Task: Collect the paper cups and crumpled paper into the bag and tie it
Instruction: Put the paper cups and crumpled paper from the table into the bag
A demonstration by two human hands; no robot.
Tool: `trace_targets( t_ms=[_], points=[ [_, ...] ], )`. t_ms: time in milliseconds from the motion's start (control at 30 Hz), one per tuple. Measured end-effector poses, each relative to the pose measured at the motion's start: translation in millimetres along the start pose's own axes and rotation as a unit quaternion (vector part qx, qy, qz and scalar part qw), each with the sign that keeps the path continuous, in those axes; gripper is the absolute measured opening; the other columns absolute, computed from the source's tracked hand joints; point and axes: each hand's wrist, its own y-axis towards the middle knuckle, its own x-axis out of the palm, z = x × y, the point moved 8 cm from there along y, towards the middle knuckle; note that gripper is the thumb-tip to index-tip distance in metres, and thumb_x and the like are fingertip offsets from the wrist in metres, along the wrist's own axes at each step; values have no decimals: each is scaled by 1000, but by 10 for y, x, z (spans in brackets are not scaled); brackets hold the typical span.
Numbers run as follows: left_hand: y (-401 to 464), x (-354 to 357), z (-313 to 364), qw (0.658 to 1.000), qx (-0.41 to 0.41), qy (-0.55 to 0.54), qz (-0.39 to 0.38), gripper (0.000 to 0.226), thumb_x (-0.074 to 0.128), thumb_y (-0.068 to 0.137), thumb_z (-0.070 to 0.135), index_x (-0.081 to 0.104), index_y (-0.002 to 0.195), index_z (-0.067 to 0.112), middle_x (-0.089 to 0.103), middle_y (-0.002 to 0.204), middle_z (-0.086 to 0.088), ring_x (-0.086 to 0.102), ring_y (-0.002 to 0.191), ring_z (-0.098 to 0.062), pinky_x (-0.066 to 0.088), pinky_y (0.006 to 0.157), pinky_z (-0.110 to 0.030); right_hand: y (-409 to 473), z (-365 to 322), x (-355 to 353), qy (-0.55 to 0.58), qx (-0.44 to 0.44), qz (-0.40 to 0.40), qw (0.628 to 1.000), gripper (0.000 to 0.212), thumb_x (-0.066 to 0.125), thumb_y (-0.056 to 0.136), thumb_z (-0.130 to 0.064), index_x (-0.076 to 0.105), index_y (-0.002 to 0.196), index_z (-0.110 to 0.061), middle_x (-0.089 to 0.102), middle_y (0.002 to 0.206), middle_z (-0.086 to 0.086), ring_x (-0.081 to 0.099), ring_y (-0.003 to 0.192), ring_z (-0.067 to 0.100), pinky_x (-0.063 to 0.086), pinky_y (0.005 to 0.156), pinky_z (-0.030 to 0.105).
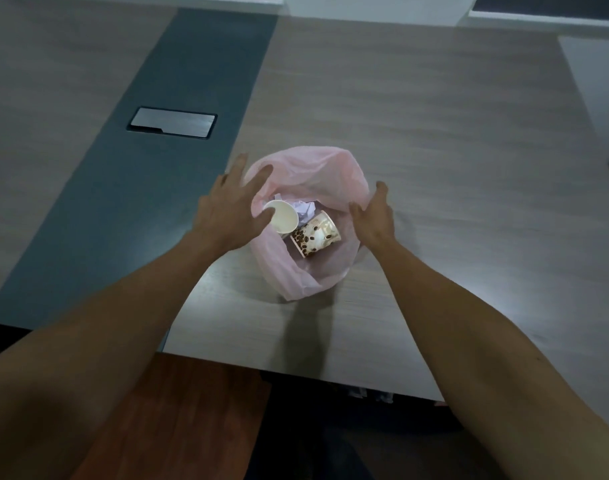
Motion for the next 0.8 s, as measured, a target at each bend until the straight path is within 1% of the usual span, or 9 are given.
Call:
trace_targets(
  t_ms=[33,100,133,200,333,400,467,667,800],
  points=[
    [-37,60,-35,1000,-13,1,-22,84,63,92,49,12,159,39,4,170,2,52,126,-43,52,89,-56,14,-21,-13,-32,0,6,999,42,48,101,-25,38,142,-18,60,129,17,60,114,40,50,90,44],
    [-92,160,-105,997,-41,-27,-58,95,67,93,25,2,162,31,-2,171,6,61,110,-41,53,80,-46,-1,-126,-93,-71,-25,43,996,18,38,103,-21,53,112,-14,65,112,17,63,99,40,48,77,41],
    [-104,174,-133,995,-50,-51,-62,99,65,92,10,-2,162,29,-4,171,6,63,103,-39,52,75,-42,-32,-185,-146,-74,-38,57,995,17,37,103,-20,53,100,-15,66,106,16,63,94,40,47,73,40],
    [-98,150,-159,993,-51,-89,-54,105,60,88,-7,-7,162,28,-4,170,7,61,102,-34,55,73,-42,-91,-265,-284,-71,-50,80,993,17,37,101,-18,51,90,-16,66,98,15,63,87,37,47,69,39],
    [-37,34,-44,992,-11,-118,-38,104,54,86,-13,-4,162,28,-4,170,9,52,126,-36,54,91,-47,-250,-325,-664,-67,-54,125,988,17,42,99,-15,52,86,-16,65,93,12,61,83,33,44,66,35],
    [9,-30,89,991,12,-129,-25,100,52,87,-13,-1,162,27,-2,170,8,42,139,-37,49,103,-49,-343,-317,-880,-62,-59,148,985,16,46,100,-17,57,89,-14,65,91,9,61,82,32,46,65,35],
    [41,-84,279,989,33,-145,-17,98,52,88,-11,2,163,26,0,171,6,33,146,-34,42,111,-45,-447,-281,-1113,-56,-60,172,982,14,49,99,-18,60,91,-12,65,89,5,62,80,30,49,65,37],
    [77,-180,999,981,96,-167,0,94,54,87,-8,5,163,21,0,171,3,31,149,-32,40,112,-43,-727,43,-1876,-48,-47,230,971,13,52,100,-20,62,95,-12,66,91,5,62,81,28,56,71,41],
    [38,-195,1550,977,122,-175,5,92,53,88,-7,5,163,18,1,171,0,25,152,-29,37,116,-43,-876,355,-2415,-61,-44,251,965,11,53,101,-17,61,96,-12,64,91,3,60,81,26,45,66,32]
  ],
)
